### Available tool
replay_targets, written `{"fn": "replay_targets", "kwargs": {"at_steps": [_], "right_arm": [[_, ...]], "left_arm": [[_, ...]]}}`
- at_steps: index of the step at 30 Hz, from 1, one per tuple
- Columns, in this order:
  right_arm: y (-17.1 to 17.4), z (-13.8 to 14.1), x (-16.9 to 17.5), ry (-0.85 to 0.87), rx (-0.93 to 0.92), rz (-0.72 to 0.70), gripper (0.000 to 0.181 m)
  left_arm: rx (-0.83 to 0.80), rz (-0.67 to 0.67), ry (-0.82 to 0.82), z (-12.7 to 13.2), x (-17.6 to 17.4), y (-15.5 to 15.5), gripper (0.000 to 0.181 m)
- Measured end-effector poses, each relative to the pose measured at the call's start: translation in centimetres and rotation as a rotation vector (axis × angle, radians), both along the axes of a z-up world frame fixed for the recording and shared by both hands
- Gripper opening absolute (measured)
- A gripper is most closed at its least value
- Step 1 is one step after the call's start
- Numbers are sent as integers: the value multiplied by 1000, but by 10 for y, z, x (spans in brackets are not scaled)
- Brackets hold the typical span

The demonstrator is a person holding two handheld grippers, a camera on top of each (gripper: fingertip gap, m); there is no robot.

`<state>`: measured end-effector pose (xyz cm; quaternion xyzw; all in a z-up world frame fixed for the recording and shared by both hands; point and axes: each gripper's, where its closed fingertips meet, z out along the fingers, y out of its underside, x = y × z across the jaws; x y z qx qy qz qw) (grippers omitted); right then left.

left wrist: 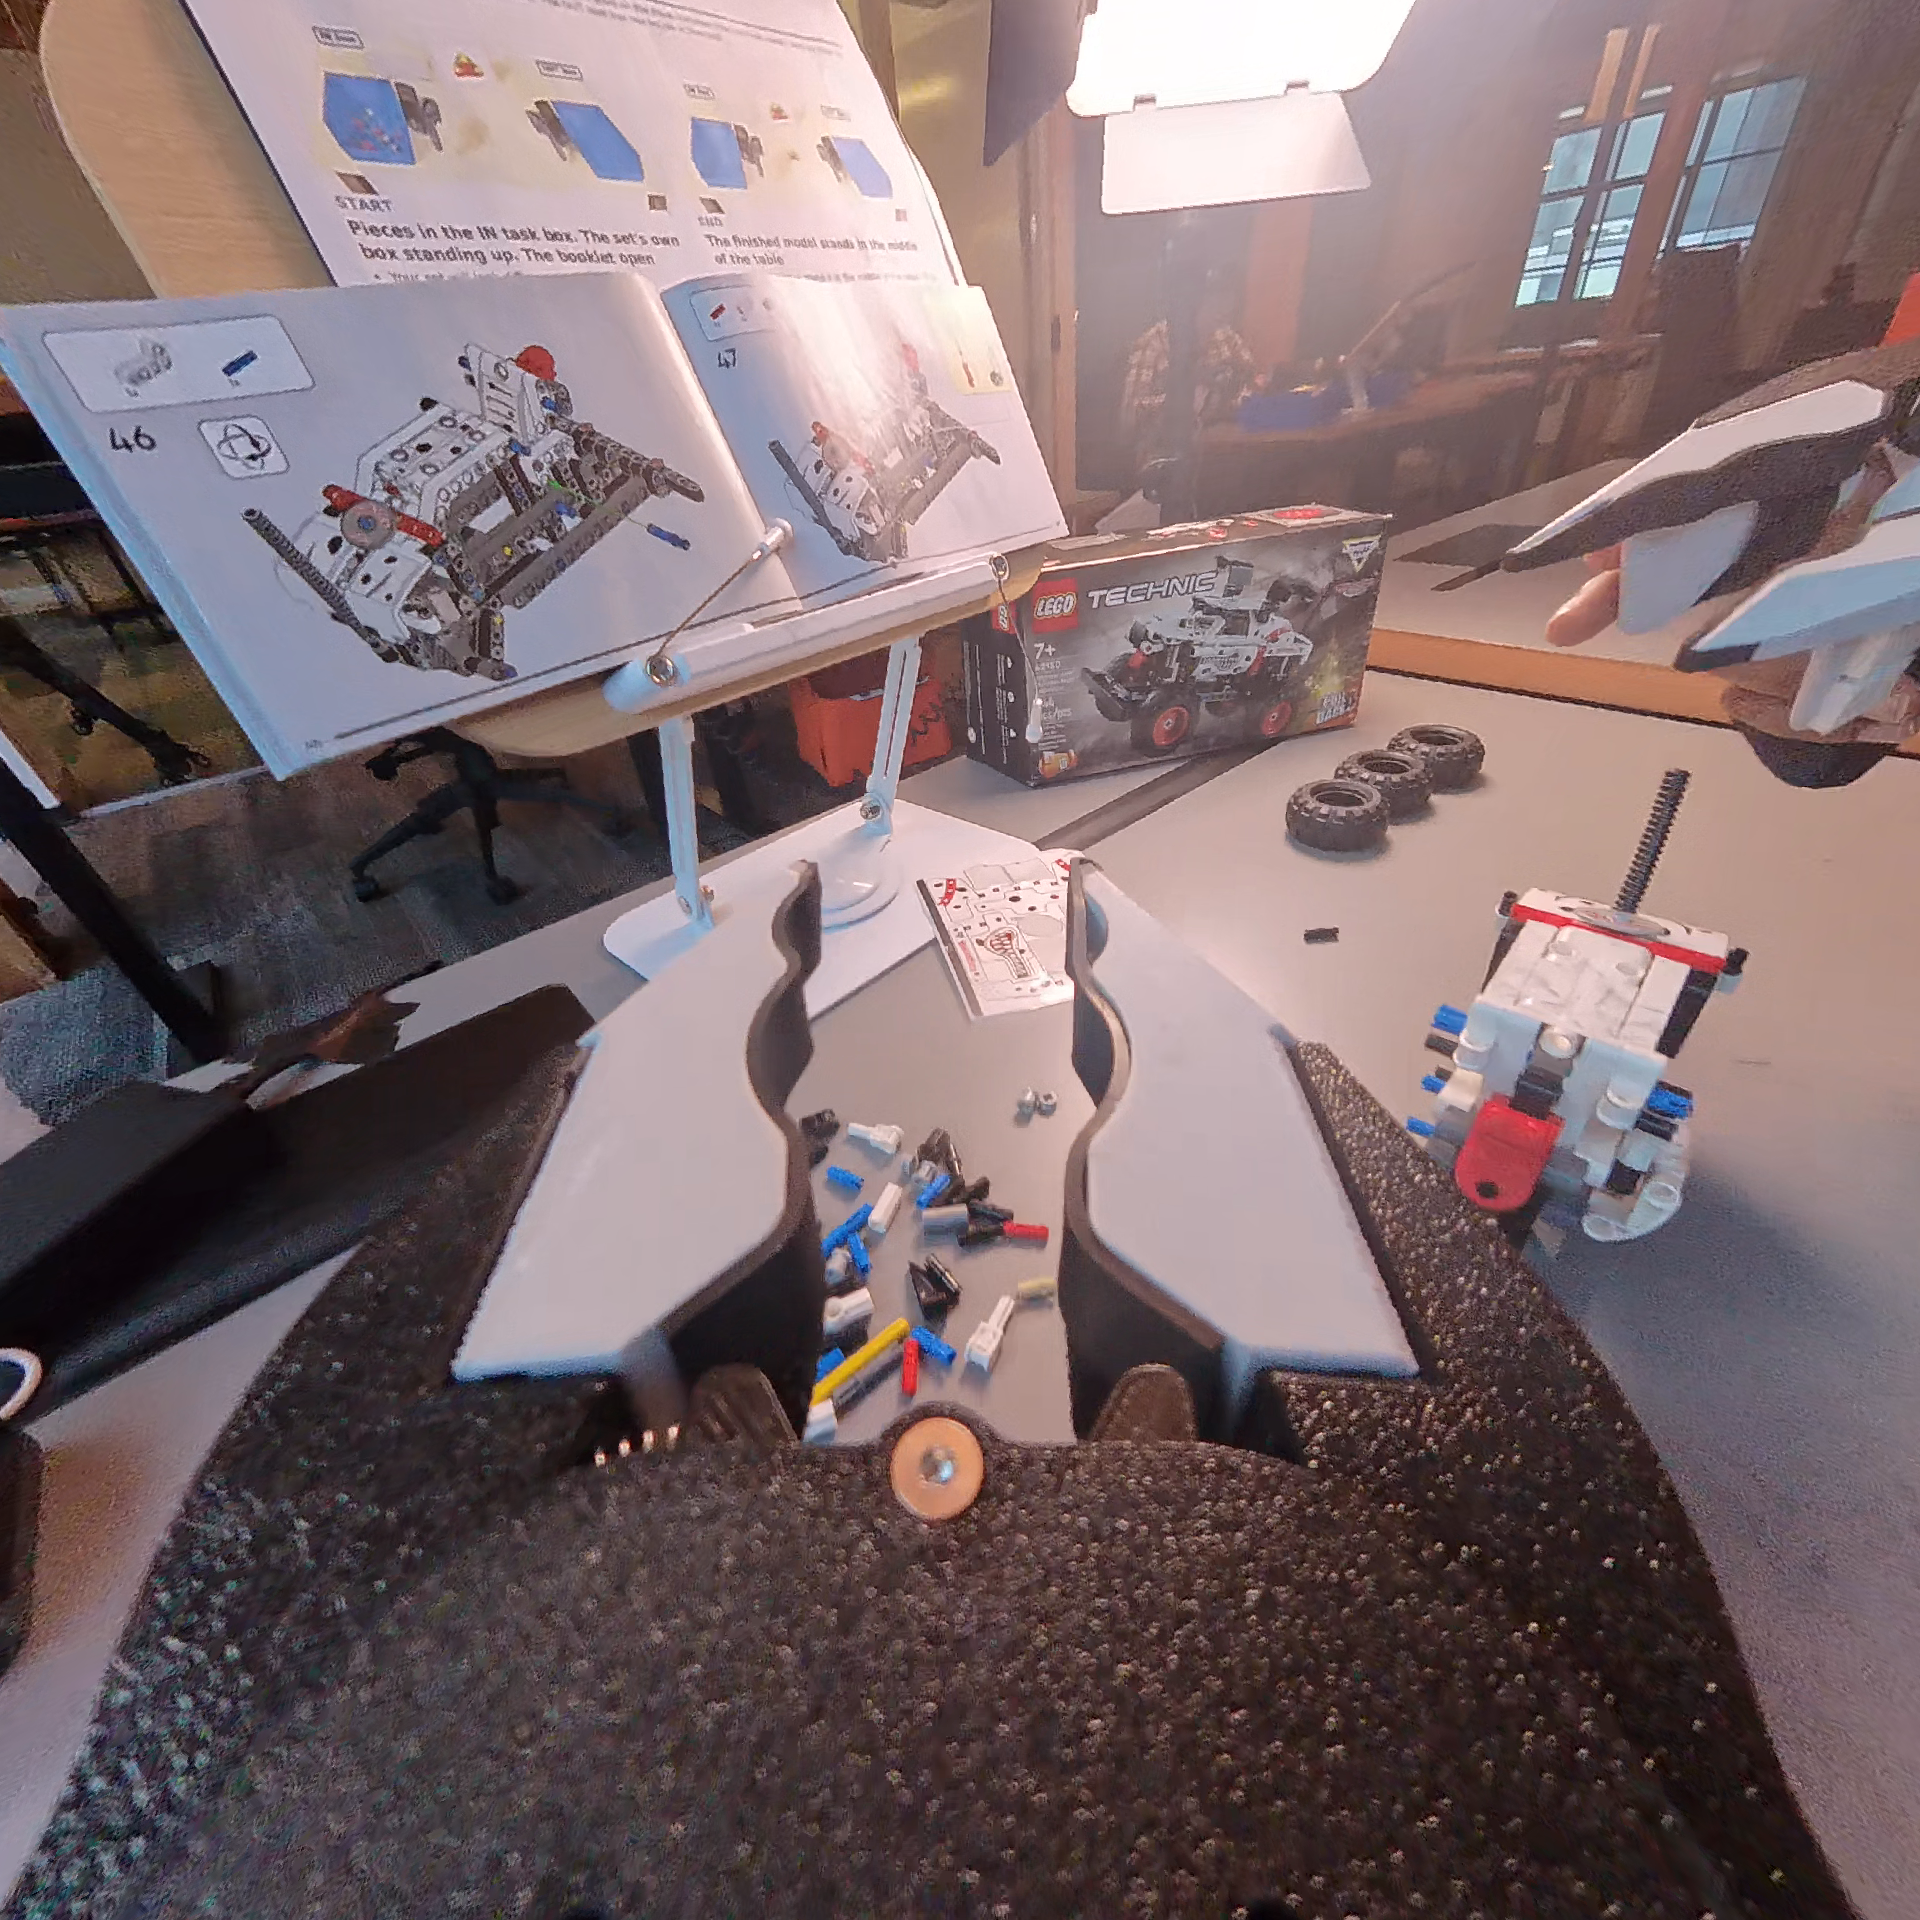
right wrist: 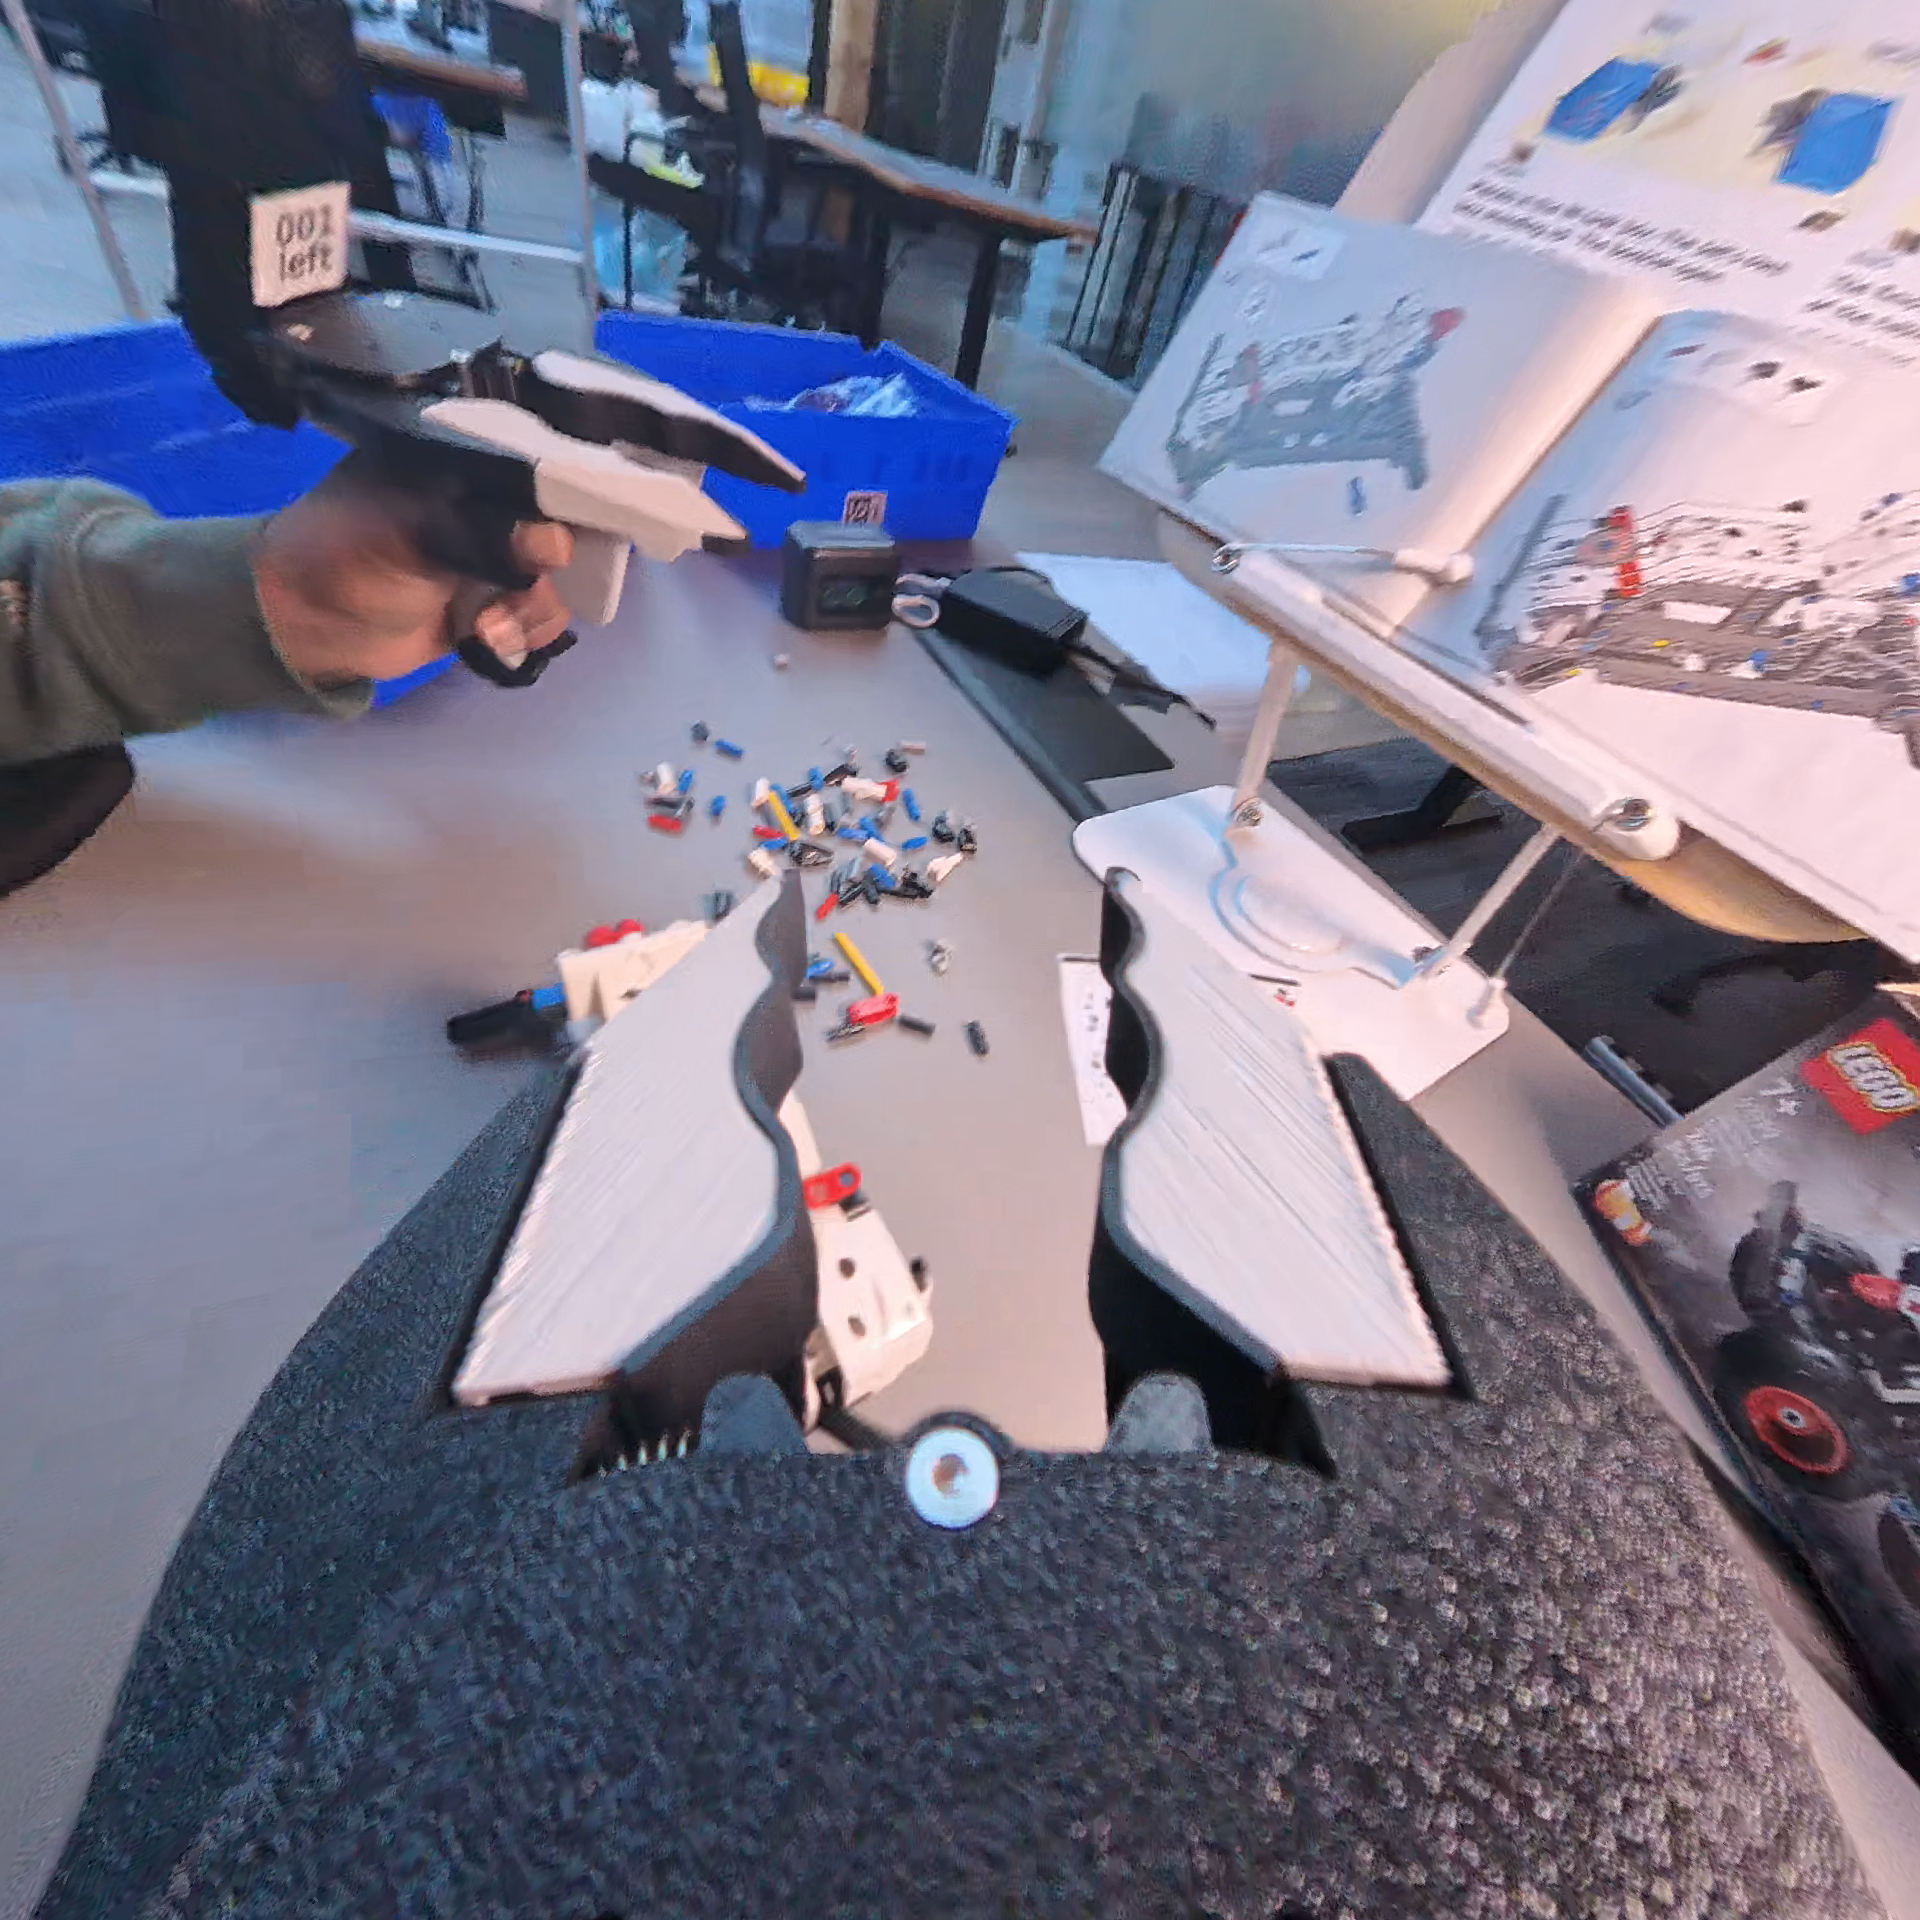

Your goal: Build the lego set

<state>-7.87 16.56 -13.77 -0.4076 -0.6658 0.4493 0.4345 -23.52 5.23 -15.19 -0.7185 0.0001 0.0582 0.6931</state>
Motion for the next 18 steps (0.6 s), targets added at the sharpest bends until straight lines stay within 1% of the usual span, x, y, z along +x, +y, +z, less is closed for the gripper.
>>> {"fn": "replay_targets", "kwargs": {"at_steps": [2, 6, 8, 10, 13, 16, 18], "right_arm": [[16, 12, -16, 57, -46, -37, 54], [53, 34, -46, 170, -81, -148, 49], [69, 39, -53, 224, -157, -201, 49], [81, 34, -52, 253, -214, -257, 49], [98, 24, -42, 299, -209, -359, 50], [104, 22, -38, 320, -230, -393, 53], [102, 25, -38, 340, -221, -400, 54]], "left_arm": [[7, 8, 4, 8, -5, 13, 46], [41, 27, -1, 25, -15, 39, 44], [63, 47, 3, 29, -20, 47, 43], [72, 74, 2, 25, -26, 48, 43], [94, 135, -21, 12, -38, 39, 46], [87, 169, -46, -3, -47, 31, 52], [88, 167, -65, -7, -51, 29, 53]]}}
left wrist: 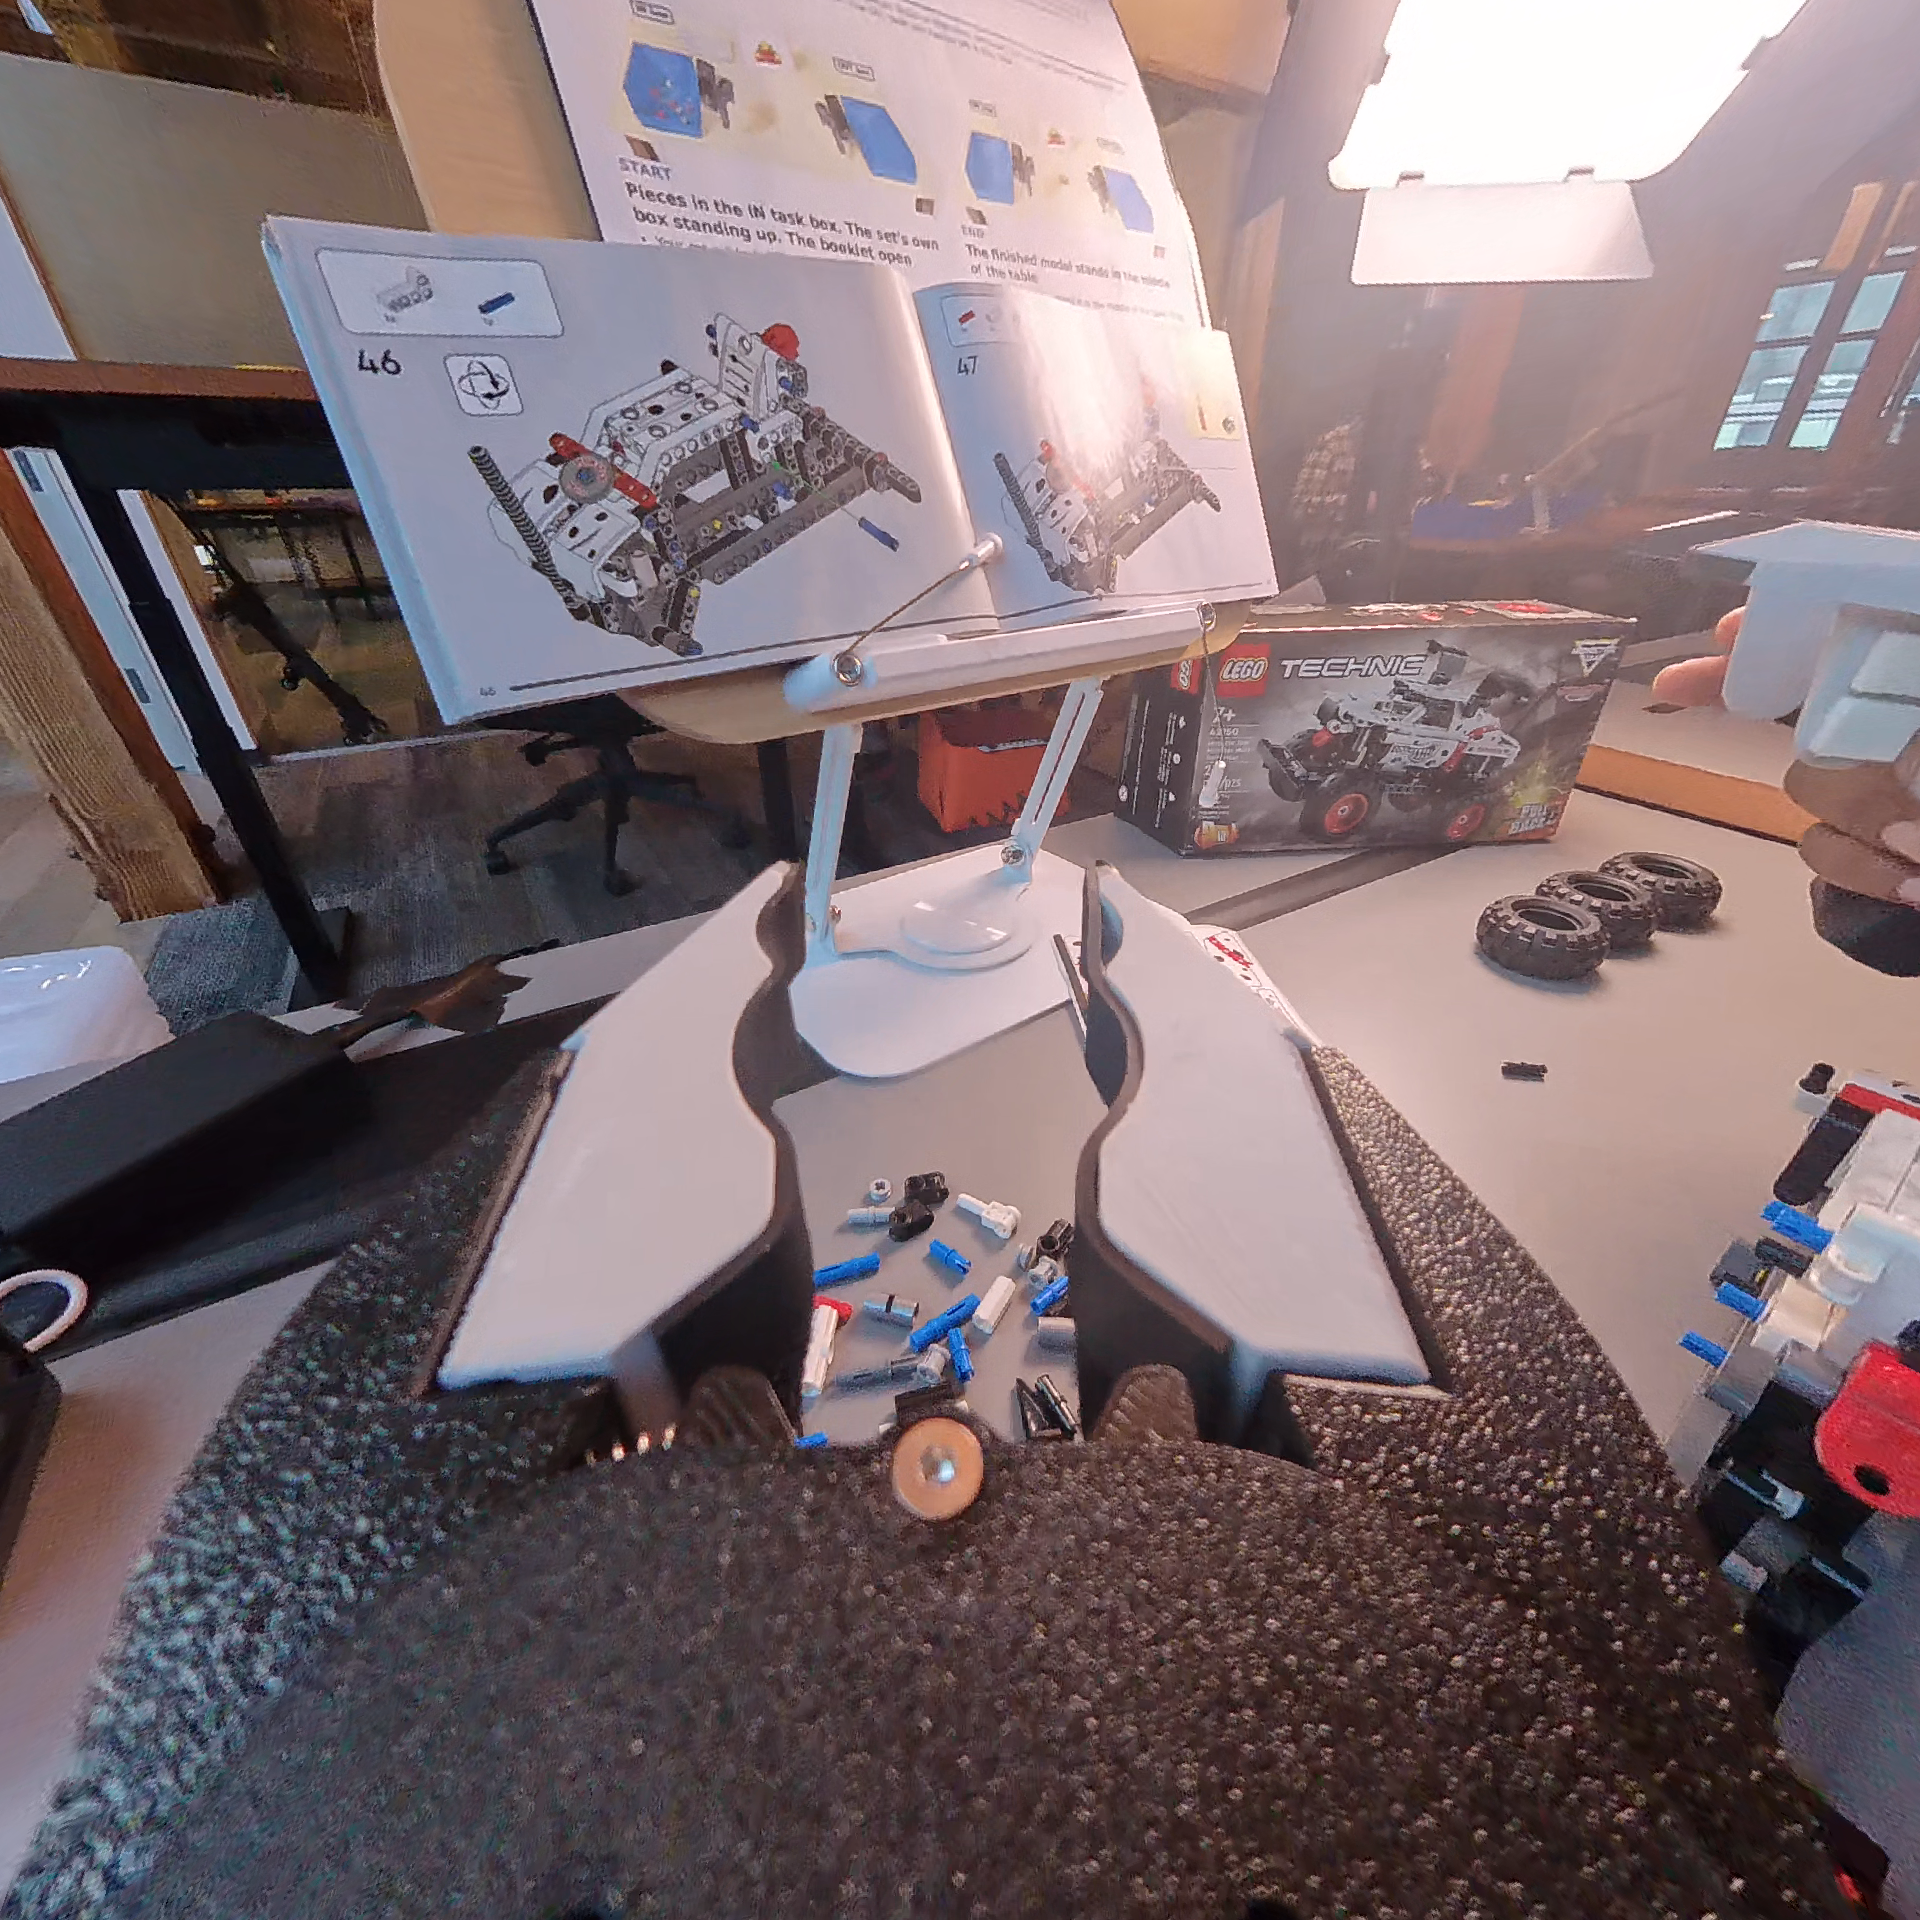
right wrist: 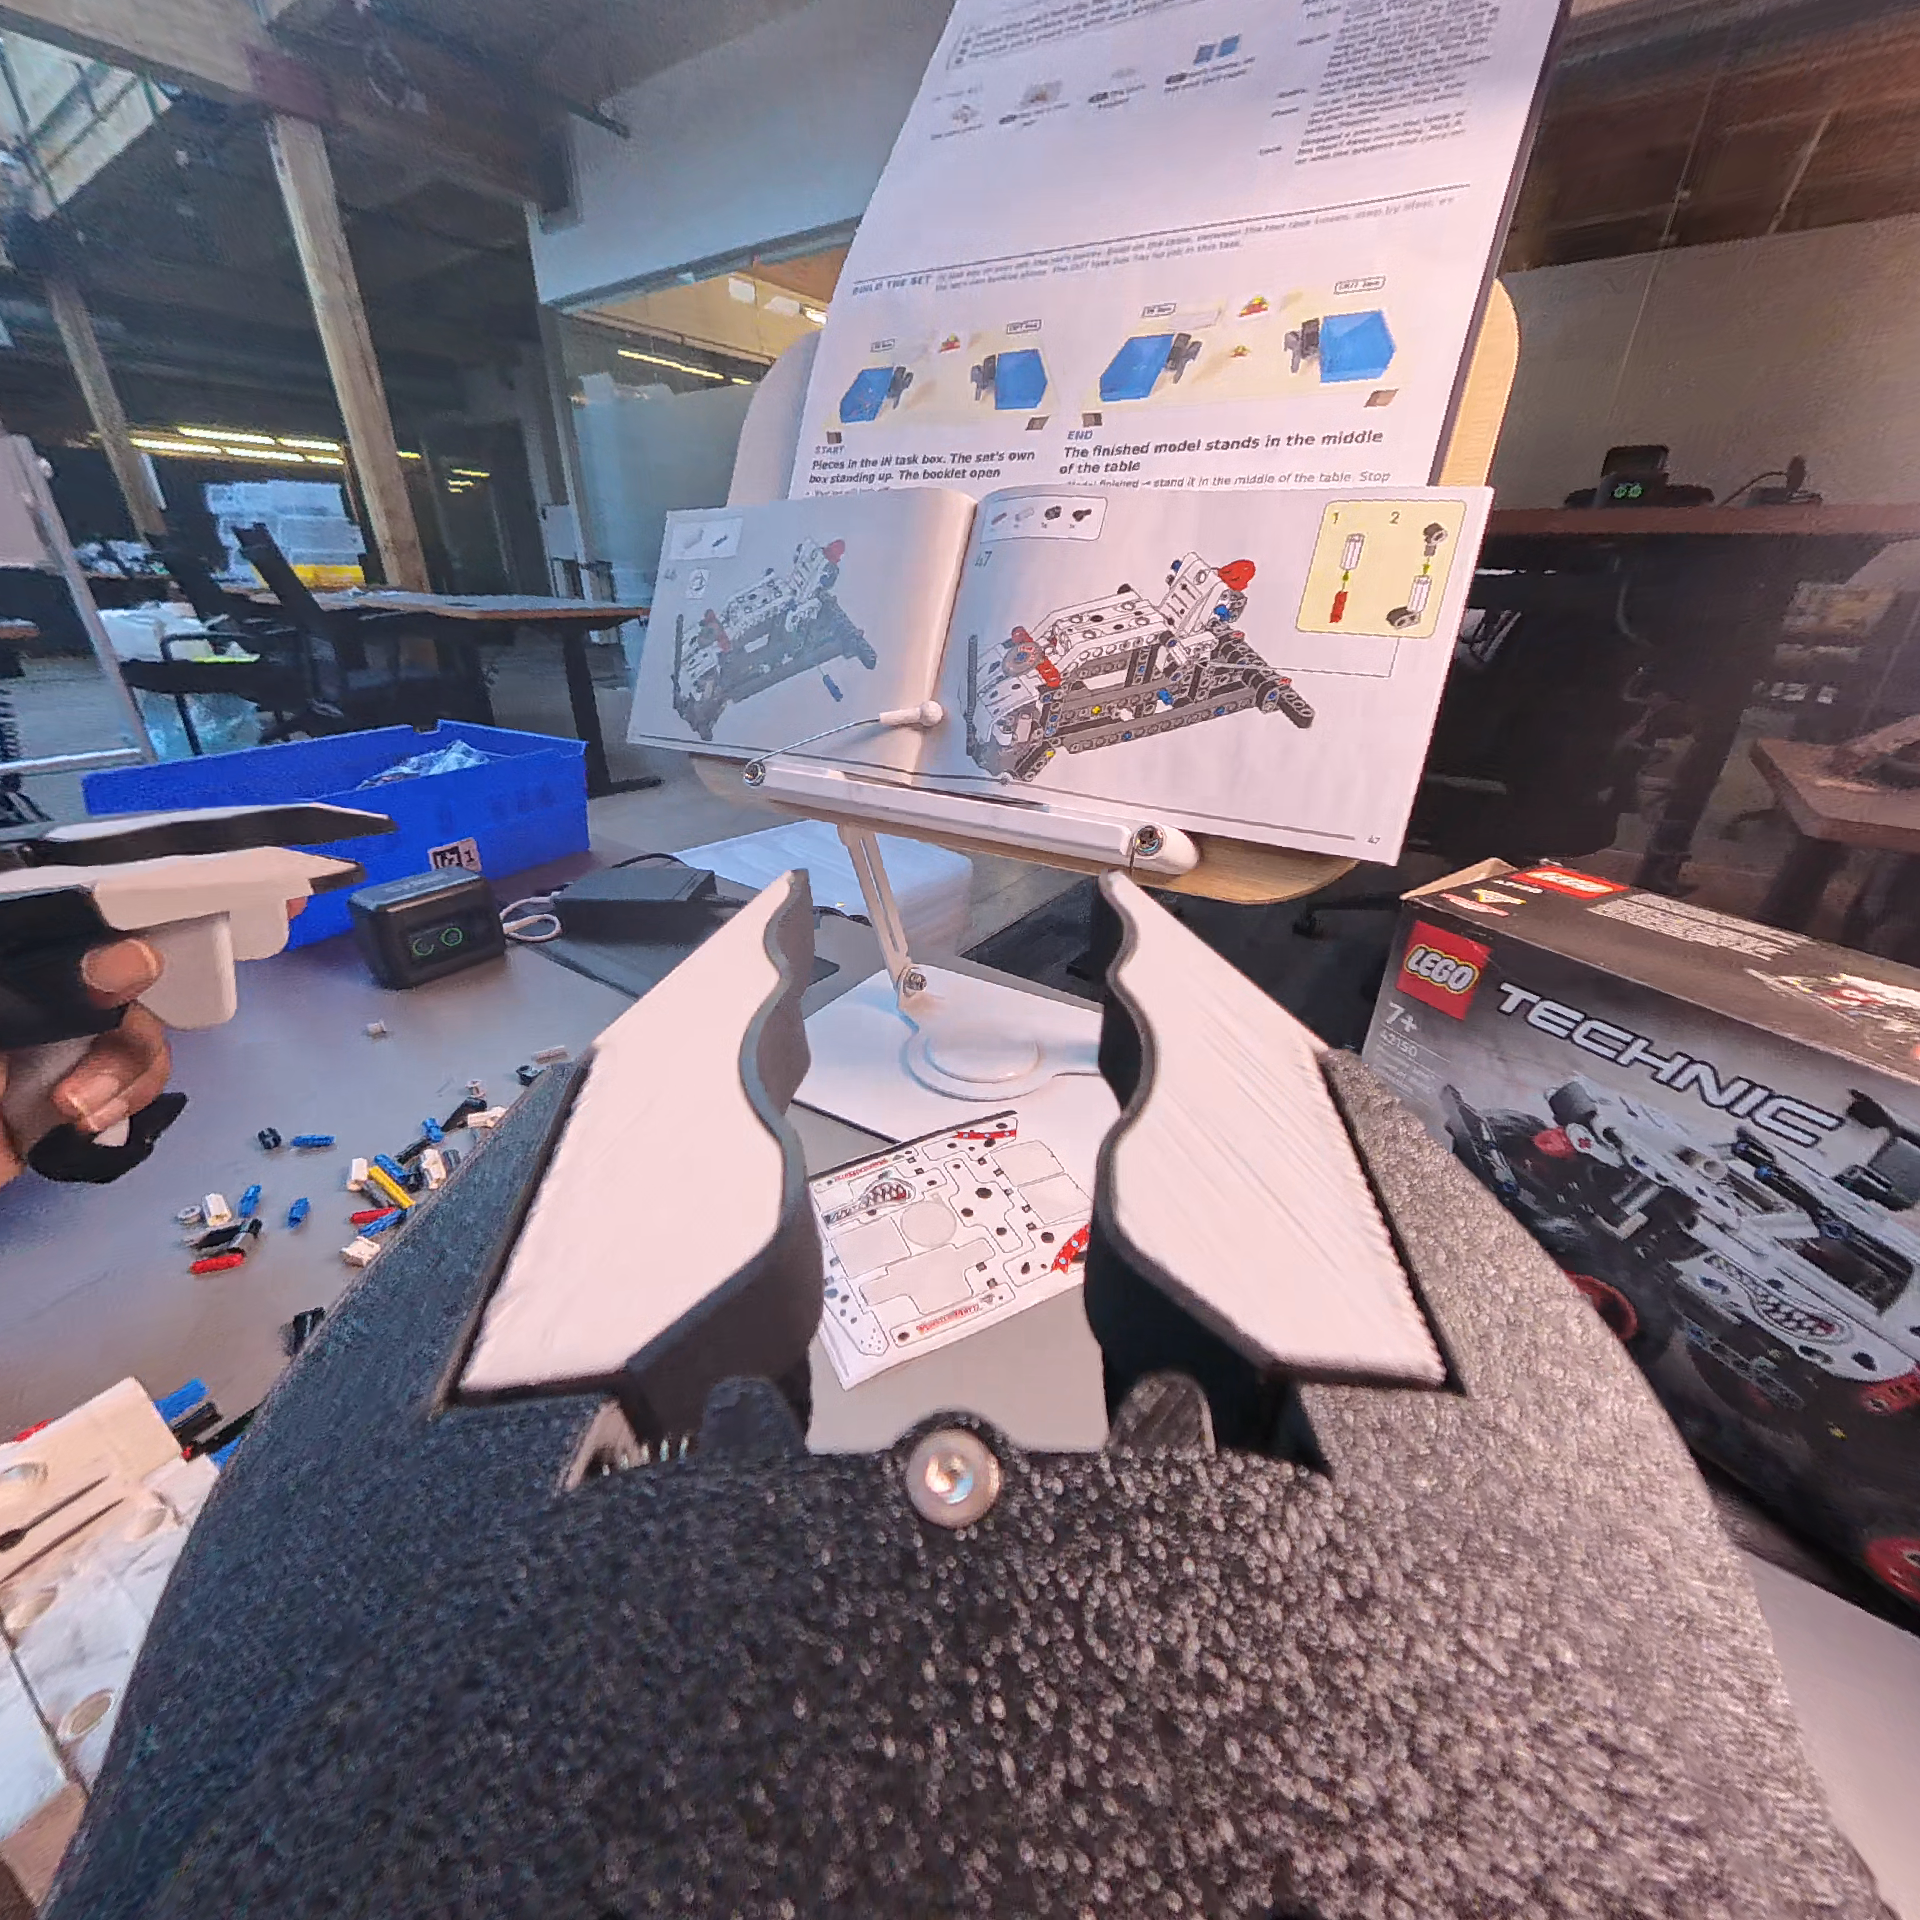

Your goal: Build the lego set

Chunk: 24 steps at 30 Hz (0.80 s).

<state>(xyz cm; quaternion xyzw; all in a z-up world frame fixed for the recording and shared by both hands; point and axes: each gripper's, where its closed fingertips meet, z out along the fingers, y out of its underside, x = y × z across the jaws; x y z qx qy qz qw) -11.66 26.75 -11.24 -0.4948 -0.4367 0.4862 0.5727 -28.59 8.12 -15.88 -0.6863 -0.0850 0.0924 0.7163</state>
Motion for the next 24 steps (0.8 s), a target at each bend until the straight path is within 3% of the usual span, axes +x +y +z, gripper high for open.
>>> {"fn": "replay_targets", "kwargs": {"at_steps": [16, 24], "right_arm": [[-32, -2, -5, -18, 131, -1, 50], [-50, 20, 2, -29, 159, 33, 53]], "left_arm": [[-1, -55, 19, 0, 19, 0, 53], [-34, -17, 100, 7, 20, -3, 53]]}}
